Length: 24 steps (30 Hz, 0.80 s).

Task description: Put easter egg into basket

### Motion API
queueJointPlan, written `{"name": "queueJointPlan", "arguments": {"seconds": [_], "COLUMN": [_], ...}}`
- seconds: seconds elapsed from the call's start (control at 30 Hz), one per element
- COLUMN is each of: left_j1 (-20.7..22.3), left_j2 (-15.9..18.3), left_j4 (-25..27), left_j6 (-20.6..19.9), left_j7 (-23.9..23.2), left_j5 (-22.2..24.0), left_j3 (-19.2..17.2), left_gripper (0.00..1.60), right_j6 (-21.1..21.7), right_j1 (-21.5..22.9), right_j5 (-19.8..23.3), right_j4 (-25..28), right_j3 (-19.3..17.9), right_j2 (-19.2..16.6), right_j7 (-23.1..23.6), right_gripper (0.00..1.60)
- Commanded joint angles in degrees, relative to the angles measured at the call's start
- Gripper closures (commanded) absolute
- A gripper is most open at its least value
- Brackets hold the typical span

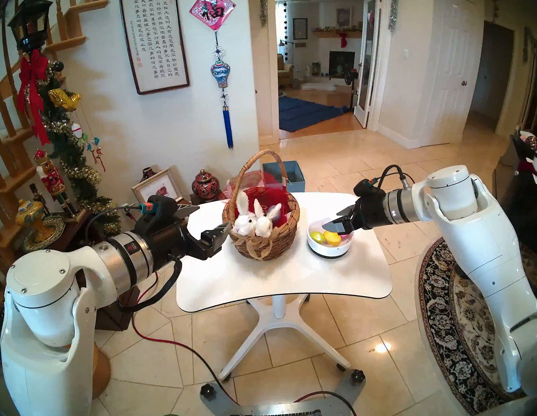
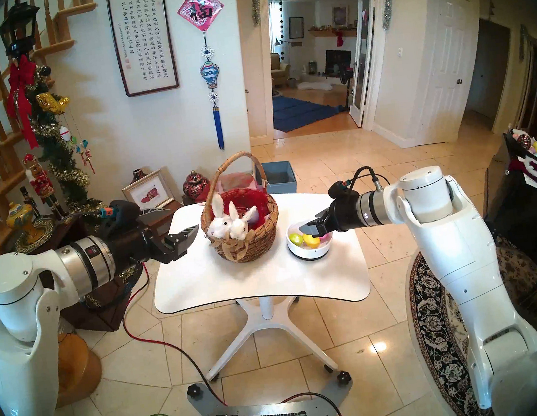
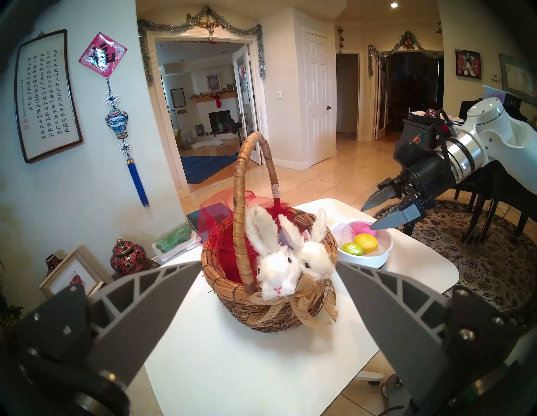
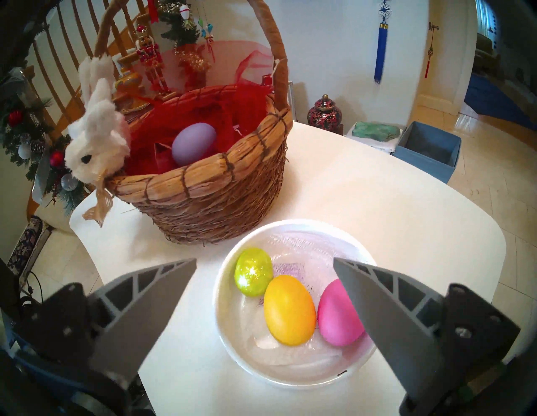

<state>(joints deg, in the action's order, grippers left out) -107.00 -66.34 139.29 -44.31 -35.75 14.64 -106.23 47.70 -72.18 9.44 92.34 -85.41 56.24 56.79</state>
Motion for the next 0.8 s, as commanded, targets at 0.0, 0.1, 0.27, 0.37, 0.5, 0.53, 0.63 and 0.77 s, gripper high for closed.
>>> {"name": "queueJointPlan", "arguments": {"seconds": [0.0,0.1,0.27,0.37,0.5,0.53,0.63,0.77], "left_j1": [0.4,0.4,0.5,0.5,0.5,0.5,0.5,0.5], "left_j2": [0.1,0.0,0.0,0.0,-0.1,-0.1,-0.1,-0.2], "left_j4": [0.2,0.2,0.2,0.2,0.2,0.2,0.2,0.2], "left_j6": [0.0,-0.1,-0.1,-0.1,-0.1,-0.1,-0.1,-0.1], "left_j7": [0.0,0.0,-0.1,-0.1,-0.2,-0.2,-0.2,-0.3], "left_j5": [0.0,-0.1,-0.1,-0.2,-0.2,-0.2,-0.3,-0.3], "left_j3": [0.0,0.0,-0.1,-0.1,-0.1,-0.1,-0.1,-0.1], "left_gripper": [0.0,0.0,0.0,0.0,0.0,0.0,0.0,0.0], "right_j6": [0.3,0.6,1.1,1.4,1.3,1.3,1.3,1.4], "right_j1": [1.1,1.5,2.2,2.5,2.7,2.7,2.7,2.7], "right_j5": [0.0,-0.2,-0.6,-0.7,-0.9,-1.1,-1.3,-1.3], "right_j4": [-0.5,-0.6,-1.0,-1.1,-1.4,-1.3,-1.3,-1.4], "right_j3": [0.6,1.3,2.3,2.8,3.6,3.8,4.0,4.1], "right_j2": [-0.7,-0.8,-1.2,-1.5,-2.0,-2.2,-2.3,-2.5], "right_j7": [0.8,0.6,0.0,-0.4,-0.5,-0.6,-0.8,-0.8], "right_gripper": [0.0,0.0,0.0,0.0,0.0,0.0,0.0,0.0]}}
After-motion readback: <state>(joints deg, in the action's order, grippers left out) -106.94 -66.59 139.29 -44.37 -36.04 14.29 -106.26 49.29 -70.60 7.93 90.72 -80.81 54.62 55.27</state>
